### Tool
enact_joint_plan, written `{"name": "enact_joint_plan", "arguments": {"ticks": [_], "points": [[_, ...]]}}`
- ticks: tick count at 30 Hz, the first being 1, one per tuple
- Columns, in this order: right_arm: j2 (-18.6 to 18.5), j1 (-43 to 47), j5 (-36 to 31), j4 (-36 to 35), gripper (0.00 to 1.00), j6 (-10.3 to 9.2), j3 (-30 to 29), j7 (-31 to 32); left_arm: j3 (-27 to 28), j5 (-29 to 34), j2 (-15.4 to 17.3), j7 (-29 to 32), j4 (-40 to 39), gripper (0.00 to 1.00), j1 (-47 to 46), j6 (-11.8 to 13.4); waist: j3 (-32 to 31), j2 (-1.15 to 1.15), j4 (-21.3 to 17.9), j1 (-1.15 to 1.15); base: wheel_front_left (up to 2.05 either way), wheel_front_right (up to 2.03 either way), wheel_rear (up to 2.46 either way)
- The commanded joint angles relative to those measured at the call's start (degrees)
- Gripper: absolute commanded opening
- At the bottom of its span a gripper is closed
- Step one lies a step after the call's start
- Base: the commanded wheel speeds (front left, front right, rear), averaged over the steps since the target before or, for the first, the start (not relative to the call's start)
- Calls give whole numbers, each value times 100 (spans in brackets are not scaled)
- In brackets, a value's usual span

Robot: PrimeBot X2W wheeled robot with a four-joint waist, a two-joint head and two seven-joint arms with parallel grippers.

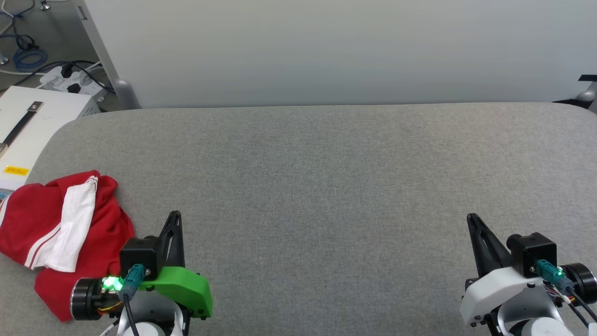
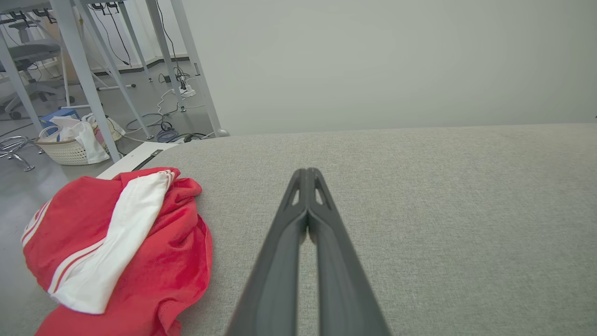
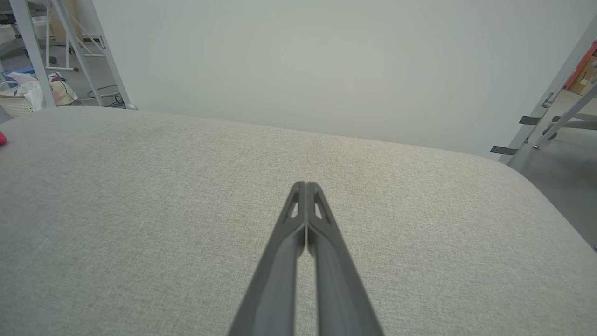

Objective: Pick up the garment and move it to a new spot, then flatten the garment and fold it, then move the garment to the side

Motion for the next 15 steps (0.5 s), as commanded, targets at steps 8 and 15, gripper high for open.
{"name": "enact_joint_plan", "arguments": {"ticks": [8, 15], "points": [[-4, -94, -55, 12, 0, -2, 1, 15, -2, 53, -30, -4, -10, 0, -15, -24, 0, 0, 0, 0, 0, 0, 0], [-4, -94, -55, 12, 0, -2, 1, 15, -2, 53, -30, -4, -10, 0, -15, -24, 0, 0, 0, 0, 0, 0, 0]]}}
